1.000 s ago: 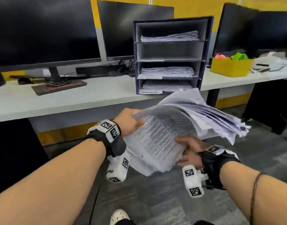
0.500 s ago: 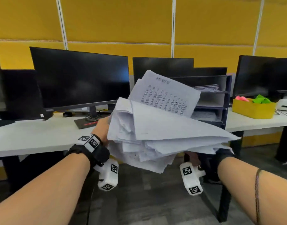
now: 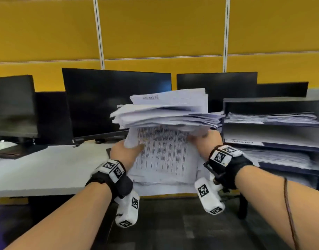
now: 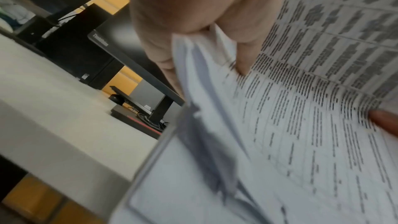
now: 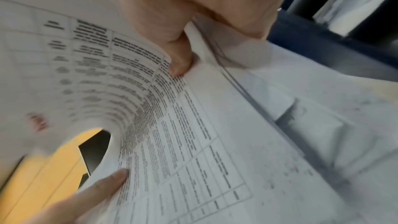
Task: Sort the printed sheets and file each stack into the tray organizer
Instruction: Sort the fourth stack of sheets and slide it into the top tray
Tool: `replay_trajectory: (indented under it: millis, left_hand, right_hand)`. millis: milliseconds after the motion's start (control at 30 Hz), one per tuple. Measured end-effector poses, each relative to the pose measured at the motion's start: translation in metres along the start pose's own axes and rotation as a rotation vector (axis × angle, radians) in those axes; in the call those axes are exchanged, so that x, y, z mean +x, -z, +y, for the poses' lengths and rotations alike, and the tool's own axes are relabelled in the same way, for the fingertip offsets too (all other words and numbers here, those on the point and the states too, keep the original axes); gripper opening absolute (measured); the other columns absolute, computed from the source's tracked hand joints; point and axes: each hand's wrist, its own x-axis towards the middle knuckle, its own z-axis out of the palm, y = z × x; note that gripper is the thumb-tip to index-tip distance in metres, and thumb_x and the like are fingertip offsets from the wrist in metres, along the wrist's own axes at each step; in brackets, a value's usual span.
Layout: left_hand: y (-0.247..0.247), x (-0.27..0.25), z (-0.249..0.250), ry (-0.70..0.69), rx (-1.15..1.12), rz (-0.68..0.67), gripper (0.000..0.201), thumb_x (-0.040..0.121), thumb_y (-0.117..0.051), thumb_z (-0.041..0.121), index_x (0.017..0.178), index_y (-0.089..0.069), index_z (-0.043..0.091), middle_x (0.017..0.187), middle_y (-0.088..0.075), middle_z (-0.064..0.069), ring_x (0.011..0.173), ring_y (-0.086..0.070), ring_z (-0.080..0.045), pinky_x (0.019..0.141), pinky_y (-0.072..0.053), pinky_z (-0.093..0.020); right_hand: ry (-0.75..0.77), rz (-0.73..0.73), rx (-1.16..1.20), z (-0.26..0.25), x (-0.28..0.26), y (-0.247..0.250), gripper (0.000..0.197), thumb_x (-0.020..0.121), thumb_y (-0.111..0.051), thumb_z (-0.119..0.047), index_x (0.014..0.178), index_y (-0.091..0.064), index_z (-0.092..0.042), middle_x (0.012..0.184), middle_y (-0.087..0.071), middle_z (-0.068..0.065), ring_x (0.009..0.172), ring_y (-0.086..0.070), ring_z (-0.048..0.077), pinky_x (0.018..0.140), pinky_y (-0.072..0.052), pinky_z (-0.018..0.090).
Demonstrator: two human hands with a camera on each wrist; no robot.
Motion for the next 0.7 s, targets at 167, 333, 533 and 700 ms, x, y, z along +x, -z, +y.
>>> replay_trajectory:
  millis: [167,333,533,700]
  left_hand:
    - [-0.013,0.014,0.004,-0.097,-0.094,0.140,0.017,0.080,-0.077,0.023,0.087,-0.065,0.014,0.084,-0.067,-0.003,0.079,-0.063,-0.022,0.068,-0.045,-0.027]
    - [-0.031,0.023,0.005,-0.142,-0.092,0.170,0.013,0.083,-0.074,0.019,0.092,-0.067,0.015,0.084,-0.066,0.002,0.079,-0.061,-0.018,0.070,-0.042,-0.024]
    - [-0.032,0.029,-0.022,-0.075,-0.079,0.055,0.051,0.077,-0.078,0.014,0.114,-0.045,0.024,0.094,-0.059,0.011,0.089,-0.063,-0.016,0.081,-0.056,-0.036]
    - [-0.016,0.038,-0.024,-0.113,0.043,-0.075,0.050,0.075,-0.079,0.014,0.110,-0.045,0.023,0.097,-0.055,0.013,0.093,-0.062,-0.015,0.079,-0.057,-0.036]
  right_hand:
    - [-0.011,0.115,0.255,-0.014,0.011,-0.018,0.027,0.078,-0.076,-0.021,0.102,-0.071,-0.009,0.096,-0.071,0.009,0.090,-0.067,0.025,0.083,-0.053,0.033]
    - [-0.066,0.126,0.307,-0.004,0.031,-0.033,0.033,0.081,-0.073,-0.017,0.111,-0.067,-0.004,0.106,-0.069,0.012,0.100,-0.065,0.028,0.090,-0.050,0.034]
    - [-0.061,-0.025,0.329,0.005,0.035,-0.036,0.037,0.082,-0.071,-0.013,0.116,-0.062,-0.005,0.107,-0.067,0.009,0.093,-0.063,0.025,0.089,-0.051,0.036]
    - [-0.035,0.017,0.339,0.005,0.036,-0.039,0.038,0.083,-0.069,-0.005,0.120,-0.060,0.001,0.116,-0.065,0.016,0.104,-0.063,0.029,0.090,-0.048,0.034]
